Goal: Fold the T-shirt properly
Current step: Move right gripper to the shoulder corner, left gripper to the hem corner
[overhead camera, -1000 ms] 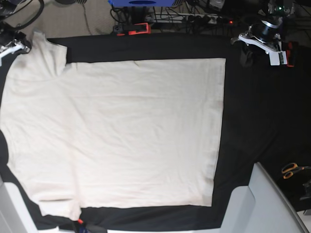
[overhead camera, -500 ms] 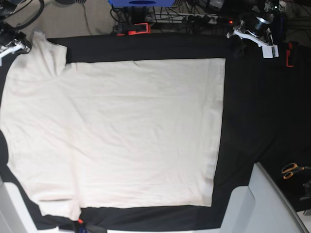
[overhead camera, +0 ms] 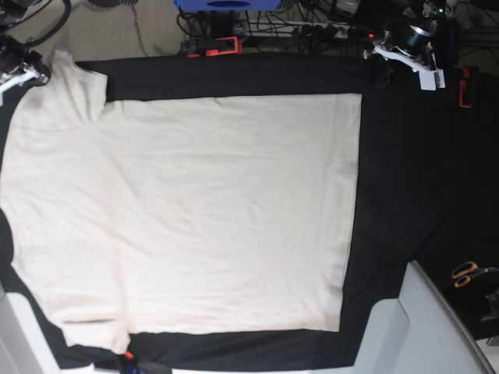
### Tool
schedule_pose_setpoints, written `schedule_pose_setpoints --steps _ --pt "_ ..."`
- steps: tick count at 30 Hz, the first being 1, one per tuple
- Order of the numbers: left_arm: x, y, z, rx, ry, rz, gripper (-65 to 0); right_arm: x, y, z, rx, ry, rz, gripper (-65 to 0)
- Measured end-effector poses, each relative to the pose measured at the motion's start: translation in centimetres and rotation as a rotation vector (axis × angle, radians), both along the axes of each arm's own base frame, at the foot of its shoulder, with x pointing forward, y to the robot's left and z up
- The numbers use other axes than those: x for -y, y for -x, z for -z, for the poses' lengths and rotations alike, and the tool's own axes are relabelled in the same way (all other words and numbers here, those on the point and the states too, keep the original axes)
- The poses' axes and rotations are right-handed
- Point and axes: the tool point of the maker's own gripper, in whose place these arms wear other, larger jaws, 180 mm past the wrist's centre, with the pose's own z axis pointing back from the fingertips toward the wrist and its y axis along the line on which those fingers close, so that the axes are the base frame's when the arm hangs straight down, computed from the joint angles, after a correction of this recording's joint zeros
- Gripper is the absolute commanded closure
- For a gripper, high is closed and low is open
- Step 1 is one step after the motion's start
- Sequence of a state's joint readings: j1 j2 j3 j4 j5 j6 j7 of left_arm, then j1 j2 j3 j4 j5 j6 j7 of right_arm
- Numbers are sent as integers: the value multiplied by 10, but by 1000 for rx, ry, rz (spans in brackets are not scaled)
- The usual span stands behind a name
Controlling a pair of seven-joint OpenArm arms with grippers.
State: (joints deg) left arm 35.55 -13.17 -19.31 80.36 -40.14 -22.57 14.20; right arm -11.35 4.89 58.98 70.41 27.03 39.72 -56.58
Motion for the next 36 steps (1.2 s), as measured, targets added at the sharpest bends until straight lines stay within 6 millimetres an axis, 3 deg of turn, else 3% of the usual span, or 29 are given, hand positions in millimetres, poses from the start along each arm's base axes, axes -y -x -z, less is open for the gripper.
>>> schedule_pose_setpoints --steps 3,9,11,15,20,24,36 --pt "0 0 0 -1 1 0 -120 0 0 0 0 0 0 -3" --pt "-6 0 -2 4 -4 -23 -311 0 1 0 -2 0 0 -2" --pt "-15 -1 -4 13 -17 -47 -331 0 3 1 -5 0 0 -2" --pt "-15 -15 -2 37 -1 -75 -331 0 5 1 -5 3 -1 -2" --pt "-8 -29 10 58 139 -156 -329 0 6 1 -6 3 -1 -2" --pt "5 -38 10 70 188 -92 -329 1 5 1 -5 4 -1 -2" --pt "18 -34 14 76 236 -96 -327 1 6 1 -6 4 -1 -2"
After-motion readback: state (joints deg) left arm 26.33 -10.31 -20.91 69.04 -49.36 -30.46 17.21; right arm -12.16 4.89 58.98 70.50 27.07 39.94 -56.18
